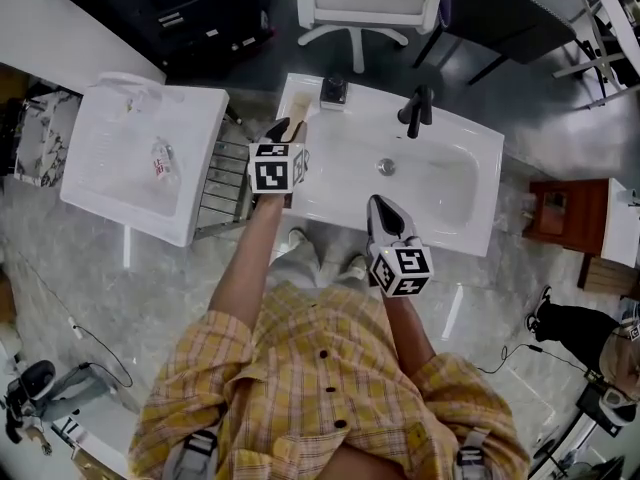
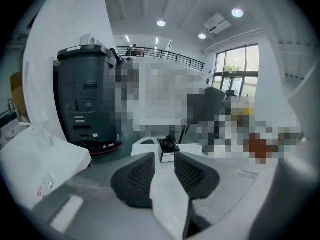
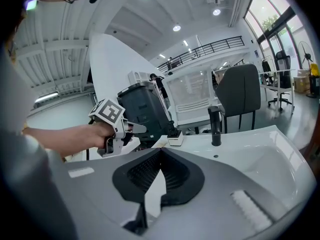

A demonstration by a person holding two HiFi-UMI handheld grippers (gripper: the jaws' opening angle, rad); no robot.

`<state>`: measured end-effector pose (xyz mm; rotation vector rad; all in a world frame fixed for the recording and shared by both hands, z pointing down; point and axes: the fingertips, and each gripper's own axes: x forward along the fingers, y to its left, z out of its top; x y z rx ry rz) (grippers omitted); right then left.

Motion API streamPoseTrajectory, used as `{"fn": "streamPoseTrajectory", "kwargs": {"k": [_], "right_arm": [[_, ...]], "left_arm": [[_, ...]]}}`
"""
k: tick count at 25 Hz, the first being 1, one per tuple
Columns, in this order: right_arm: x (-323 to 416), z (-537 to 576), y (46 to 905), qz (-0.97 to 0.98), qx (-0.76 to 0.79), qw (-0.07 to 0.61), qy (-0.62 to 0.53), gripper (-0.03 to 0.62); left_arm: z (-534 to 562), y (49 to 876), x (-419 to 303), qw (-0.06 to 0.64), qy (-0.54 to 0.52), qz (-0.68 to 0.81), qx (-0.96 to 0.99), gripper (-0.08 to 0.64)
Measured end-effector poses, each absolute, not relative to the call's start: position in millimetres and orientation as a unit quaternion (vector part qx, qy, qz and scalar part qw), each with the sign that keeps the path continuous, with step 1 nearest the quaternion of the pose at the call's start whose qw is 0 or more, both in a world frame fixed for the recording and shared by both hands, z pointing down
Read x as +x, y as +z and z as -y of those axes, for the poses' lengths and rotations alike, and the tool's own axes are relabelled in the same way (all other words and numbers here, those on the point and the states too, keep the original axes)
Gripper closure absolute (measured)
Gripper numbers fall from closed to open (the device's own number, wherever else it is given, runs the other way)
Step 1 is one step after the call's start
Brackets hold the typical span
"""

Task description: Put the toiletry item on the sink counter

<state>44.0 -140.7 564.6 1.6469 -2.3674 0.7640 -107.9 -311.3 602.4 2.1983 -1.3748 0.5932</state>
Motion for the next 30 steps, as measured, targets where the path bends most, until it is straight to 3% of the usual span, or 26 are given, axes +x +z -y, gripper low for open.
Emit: {"fn": "streamPoseTrajectory", "kwargs": {"k": [7,14,30], "right_arm": [[49,127,548,0.805,0.538,0.071,0.239,0.592],[61,124,525,0.814,0.537,0.049,0.218,0.592],[75,136,497,0.821,0.538,0.025,0.191,0.594]], "left_arm": [[279,555,-91,0.196,0.156,0.510,0.823,0.463],[248,524,-89,0.167,0.111,0.525,0.827,0.560],[187,486,-75,0.107,0.072,0.503,0.854,0.560]]}}
